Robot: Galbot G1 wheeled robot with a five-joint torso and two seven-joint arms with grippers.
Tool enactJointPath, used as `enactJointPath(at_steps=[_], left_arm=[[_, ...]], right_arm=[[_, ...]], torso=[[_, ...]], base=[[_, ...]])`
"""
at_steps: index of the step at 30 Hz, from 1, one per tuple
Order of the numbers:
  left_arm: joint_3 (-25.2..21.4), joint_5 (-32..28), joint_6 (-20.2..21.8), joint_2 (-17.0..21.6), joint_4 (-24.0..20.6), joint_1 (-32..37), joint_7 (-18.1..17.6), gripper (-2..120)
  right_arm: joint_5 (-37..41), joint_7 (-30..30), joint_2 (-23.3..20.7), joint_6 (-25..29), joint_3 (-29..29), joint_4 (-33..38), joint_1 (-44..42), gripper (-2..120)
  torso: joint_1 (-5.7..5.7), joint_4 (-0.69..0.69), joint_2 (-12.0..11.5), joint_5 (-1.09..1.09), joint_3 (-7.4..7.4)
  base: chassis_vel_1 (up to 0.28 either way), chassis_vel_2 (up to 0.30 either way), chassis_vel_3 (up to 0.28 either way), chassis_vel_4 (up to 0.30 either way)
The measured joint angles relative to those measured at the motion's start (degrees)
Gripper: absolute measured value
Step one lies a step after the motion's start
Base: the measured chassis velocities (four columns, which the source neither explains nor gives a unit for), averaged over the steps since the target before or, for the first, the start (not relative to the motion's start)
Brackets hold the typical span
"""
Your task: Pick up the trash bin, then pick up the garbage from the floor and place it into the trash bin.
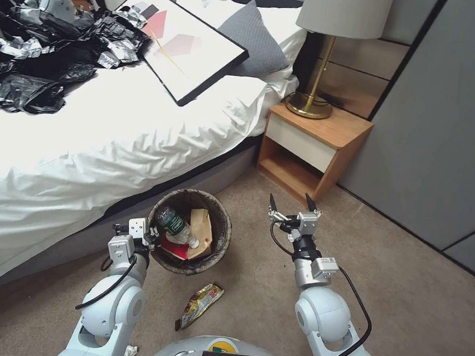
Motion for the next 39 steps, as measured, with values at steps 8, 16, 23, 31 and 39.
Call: enactJointPath(at_steps=[8, 16, 23, 31, 39], left_arm=[[0.0, 0.0, 0.0, 0.0, 0.0, 0.0, 0.0, 0], [0.0, 0.0, 0.0, 0.0, 0.0, 0.0, 0.0, 0], [-0.1, 0.0, 0.0, 0.0, 0.0, 0.0, 0.0, 0], [0.1, 0.0, 0.0, 0.0, 0.0, 0.0, 0.0, 0], [0.0, 0.0, 0.0, 0.0, 0.0, 0.0, 0.0, 0]], right_arm=[[0.6, -1.0, 0.2, 0.6, -0.4, -0.7, 0.9, 100], [0.8, -1.2, 0.2, 0.6, -0.5, -0.8, 1.1, 100], [0.9, -1.5, 0.4, 0.4, -0.7, -0.7, 1.5, 100], [1.1, -1.8, 0.5, 0.0, -0.8, -0.7, 1.8, 100], [1.1, -2.0, 0.5, -0.4, -0.9, -0.7, 1.9, 100]], torso=[[0.00, 0.00, 0.0, 0.00, 0.00], [0.00, 0.01, 0.0, 0.00, 0.00], [0.00, 0.03, 0.0, 0.00, 0.00], [0.00, -0.02, 0.0, 0.00, 0.00], [0.00, 0.00, 0.0, 0.00, 0.00]], base=[[0.084, 0.080, 0.082, 0.080], [0.106, 0.115, 0.112, 0.104], [0.105, 0.109, 0.102, 0.109], [0.004, 0.006, 0.008, 0.001], [0.000, 0.000, 0.000, 0.000]])
